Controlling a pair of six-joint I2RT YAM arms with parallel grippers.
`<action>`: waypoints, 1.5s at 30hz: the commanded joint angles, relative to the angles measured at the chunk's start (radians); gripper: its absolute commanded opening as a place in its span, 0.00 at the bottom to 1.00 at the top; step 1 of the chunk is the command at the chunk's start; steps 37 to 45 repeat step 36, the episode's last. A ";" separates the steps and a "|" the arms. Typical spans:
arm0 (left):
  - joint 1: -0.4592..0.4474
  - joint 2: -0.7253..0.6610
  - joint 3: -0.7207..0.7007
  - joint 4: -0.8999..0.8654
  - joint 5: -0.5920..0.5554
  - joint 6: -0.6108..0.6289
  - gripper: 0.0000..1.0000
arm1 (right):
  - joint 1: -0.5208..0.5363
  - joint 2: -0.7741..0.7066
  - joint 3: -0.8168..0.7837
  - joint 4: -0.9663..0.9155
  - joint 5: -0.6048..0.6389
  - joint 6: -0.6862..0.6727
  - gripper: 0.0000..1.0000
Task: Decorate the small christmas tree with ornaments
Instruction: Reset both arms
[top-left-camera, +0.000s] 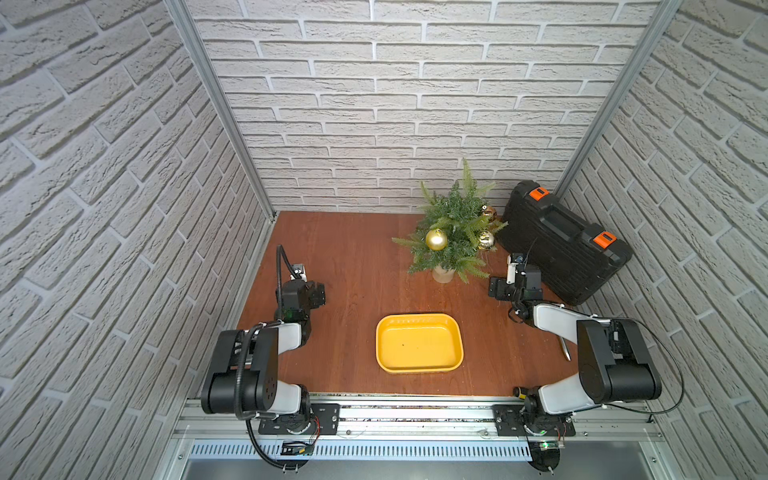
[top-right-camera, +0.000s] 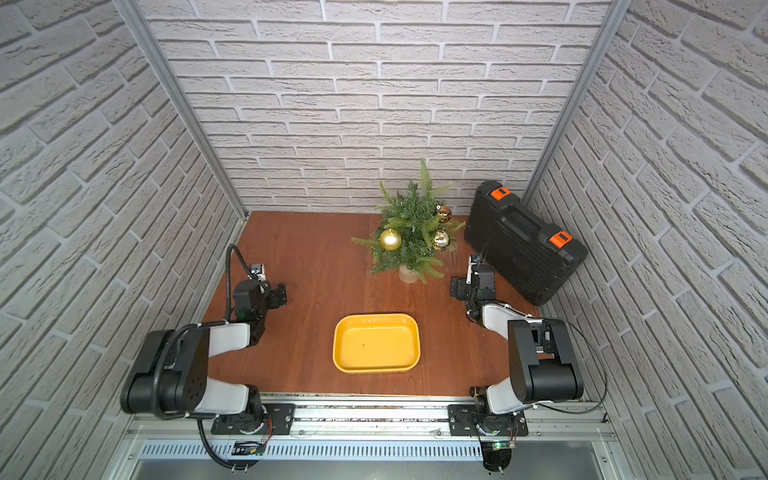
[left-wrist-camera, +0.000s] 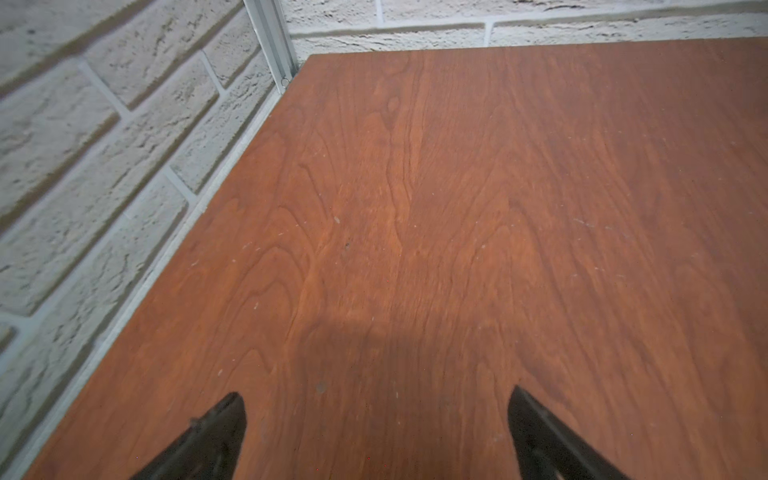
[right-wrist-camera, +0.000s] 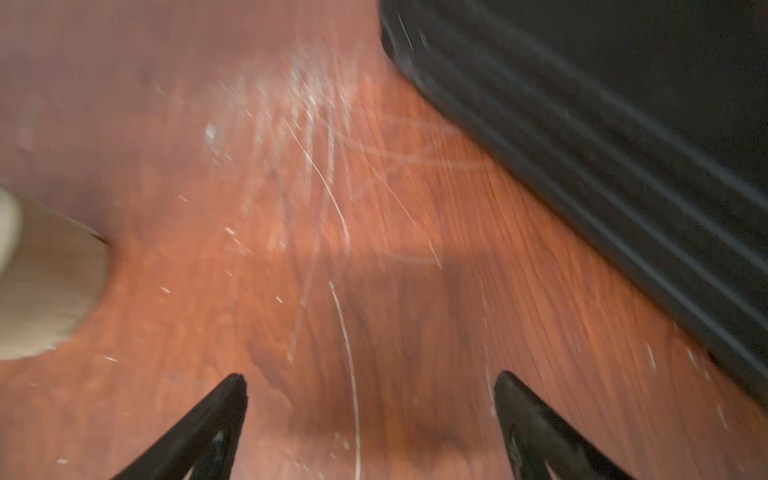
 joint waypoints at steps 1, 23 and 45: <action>0.024 0.060 0.010 0.215 0.117 0.005 0.98 | 0.002 -0.038 -0.062 0.198 -0.082 -0.043 0.93; 0.018 0.101 0.022 0.224 0.112 0.013 0.98 | 0.018 -0.015 -0.195 0.452 -0.137 -0.087 1.00; 0.019 0.103 0.021 0.227 0.112 0.014 0.98 | 0.020 -0.048 -0.273 0.557 -0.192 -0.111 1.00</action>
